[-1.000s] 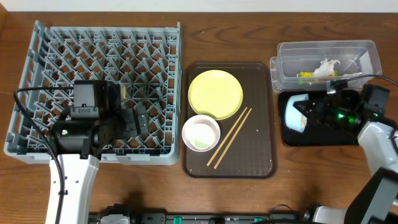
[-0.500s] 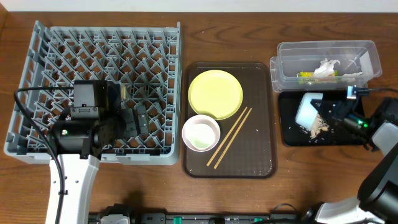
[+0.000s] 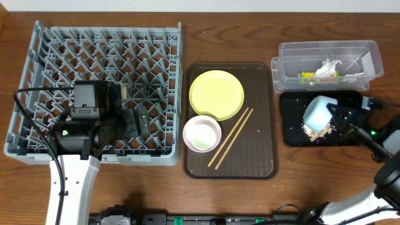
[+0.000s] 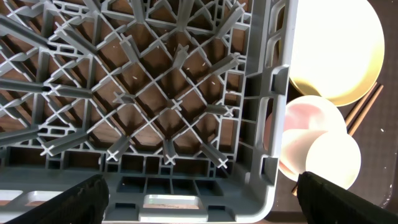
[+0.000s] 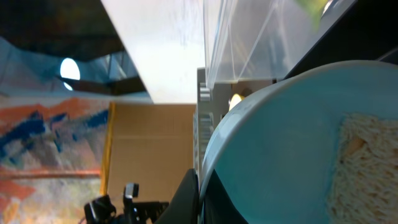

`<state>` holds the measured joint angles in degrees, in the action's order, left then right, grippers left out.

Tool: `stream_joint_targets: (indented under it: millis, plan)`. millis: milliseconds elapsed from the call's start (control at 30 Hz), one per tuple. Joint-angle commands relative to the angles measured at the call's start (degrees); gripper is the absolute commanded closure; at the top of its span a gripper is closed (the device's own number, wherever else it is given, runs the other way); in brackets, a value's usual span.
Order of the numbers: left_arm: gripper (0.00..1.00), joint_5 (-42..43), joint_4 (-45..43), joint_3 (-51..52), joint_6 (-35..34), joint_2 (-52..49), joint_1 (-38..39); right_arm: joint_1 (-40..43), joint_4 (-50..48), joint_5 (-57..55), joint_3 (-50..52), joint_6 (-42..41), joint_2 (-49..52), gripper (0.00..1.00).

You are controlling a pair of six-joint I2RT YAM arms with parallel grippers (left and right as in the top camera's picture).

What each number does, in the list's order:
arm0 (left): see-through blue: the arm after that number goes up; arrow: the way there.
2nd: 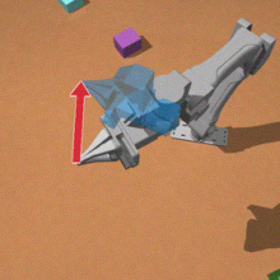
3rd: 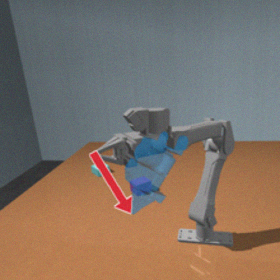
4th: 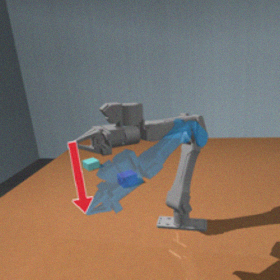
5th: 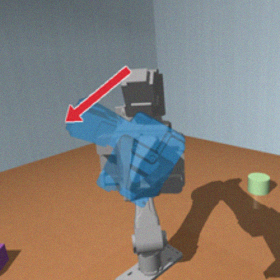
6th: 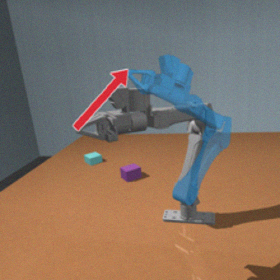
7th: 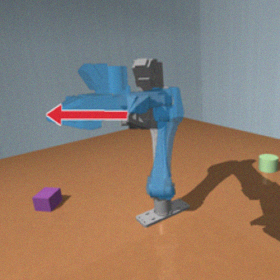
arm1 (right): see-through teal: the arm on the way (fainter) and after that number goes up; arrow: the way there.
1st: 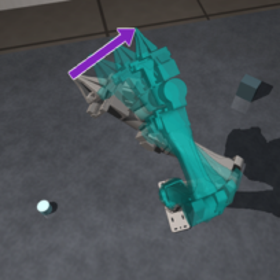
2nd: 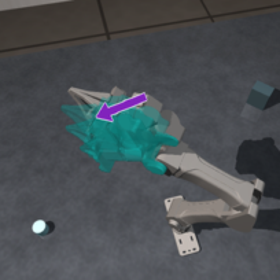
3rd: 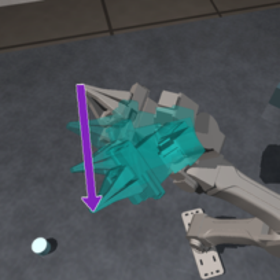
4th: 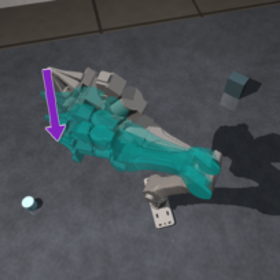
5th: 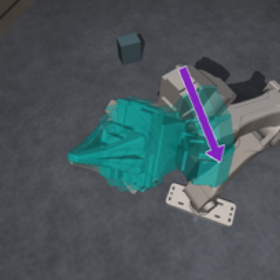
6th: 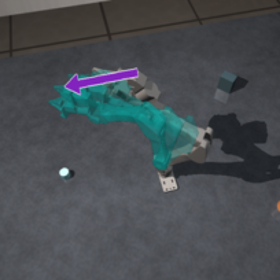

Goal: Sort waste into correct bins and load items into the dishwasher rack
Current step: 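Tip the blue bowl over the black tray to pour out rice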

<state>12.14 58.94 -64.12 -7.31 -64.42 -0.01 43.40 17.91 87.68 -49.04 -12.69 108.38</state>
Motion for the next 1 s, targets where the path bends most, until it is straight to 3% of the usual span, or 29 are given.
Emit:
stream_joint_targets:
  millis: [0,233,633,967]
  plan:
    - [0.02,0.7,0.2,-0.8,-0.1,-0.3,-0.2,2.6,-1.4,1.7,-0.9,-3.9,0.6,0.99]
    - [0.02,0.7,0.2,-0.8,-0.1,-0.3,-0.2,5.2,-5.5,1.7,-0.9,-10.7,0.6,0.99]
    - [0.02,0.7,0.2,-0.8,-0.1,-0.3,-0.2,-3.4,-5.5,1.7,-1.1,-12.1,0.6,0.99]
    - [0.02,0.7,0.2,-0.8,-0.1,-0.3,-0.2,-5.7,-5.6,1.7,-4.4,-14.8,-2.2,0.99]
